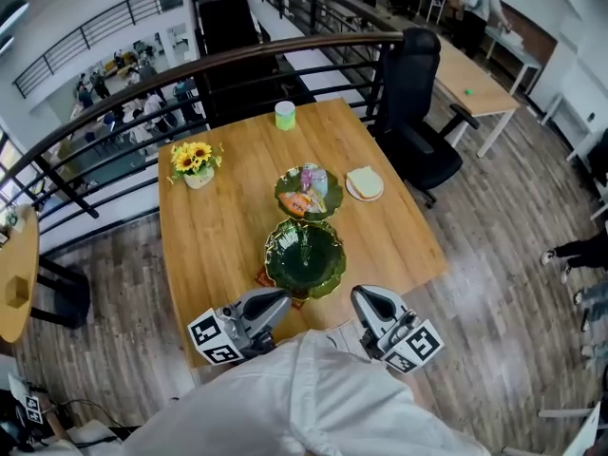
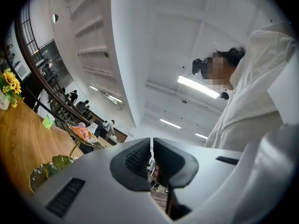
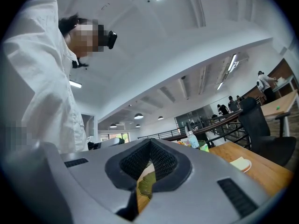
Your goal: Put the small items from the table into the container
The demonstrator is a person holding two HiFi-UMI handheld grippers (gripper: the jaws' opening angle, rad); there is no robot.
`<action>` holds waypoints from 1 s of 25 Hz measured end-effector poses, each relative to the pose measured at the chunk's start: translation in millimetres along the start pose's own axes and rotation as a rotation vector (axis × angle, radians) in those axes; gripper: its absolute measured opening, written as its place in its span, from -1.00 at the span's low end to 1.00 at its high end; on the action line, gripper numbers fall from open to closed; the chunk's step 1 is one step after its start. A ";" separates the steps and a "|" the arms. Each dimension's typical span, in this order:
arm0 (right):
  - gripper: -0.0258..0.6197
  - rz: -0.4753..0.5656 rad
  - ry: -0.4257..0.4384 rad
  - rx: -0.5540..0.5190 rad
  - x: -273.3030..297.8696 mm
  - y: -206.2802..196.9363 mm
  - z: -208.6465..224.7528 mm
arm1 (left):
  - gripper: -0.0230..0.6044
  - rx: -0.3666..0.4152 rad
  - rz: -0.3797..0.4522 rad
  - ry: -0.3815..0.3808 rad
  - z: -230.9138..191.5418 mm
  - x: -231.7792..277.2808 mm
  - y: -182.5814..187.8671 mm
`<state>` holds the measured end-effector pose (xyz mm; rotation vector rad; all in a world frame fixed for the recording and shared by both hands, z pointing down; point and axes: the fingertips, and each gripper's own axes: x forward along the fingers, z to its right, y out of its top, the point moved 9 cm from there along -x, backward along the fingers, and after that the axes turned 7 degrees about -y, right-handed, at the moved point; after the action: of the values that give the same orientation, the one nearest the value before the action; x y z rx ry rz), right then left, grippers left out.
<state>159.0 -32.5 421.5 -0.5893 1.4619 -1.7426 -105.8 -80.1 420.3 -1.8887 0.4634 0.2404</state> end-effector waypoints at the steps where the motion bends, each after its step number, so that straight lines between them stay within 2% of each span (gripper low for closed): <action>1: -0.87 0.000 0.002 -0.003 1.0 -1.2 -1.6 | -0.90 0.000 0.006 0.000 -0.8 0.0 0.1; 13: -0.87 0.002 0.001 -0.024 -0.1 -0.9 -5.9 | -0.90 0.018 0.006 0.024 -1.3 0.9 3.4; 25: -0.87 -0.020 0.070 -0.044 14.6 -2.2 -4.5 | -0.90 0.013 0.003 0.048 -2.5 0.8 1.5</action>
<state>146.3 -41.2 420.7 -0.5727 1.5510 -1.7663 -105.9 -83.1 419.6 -1.8849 0.4996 0.1942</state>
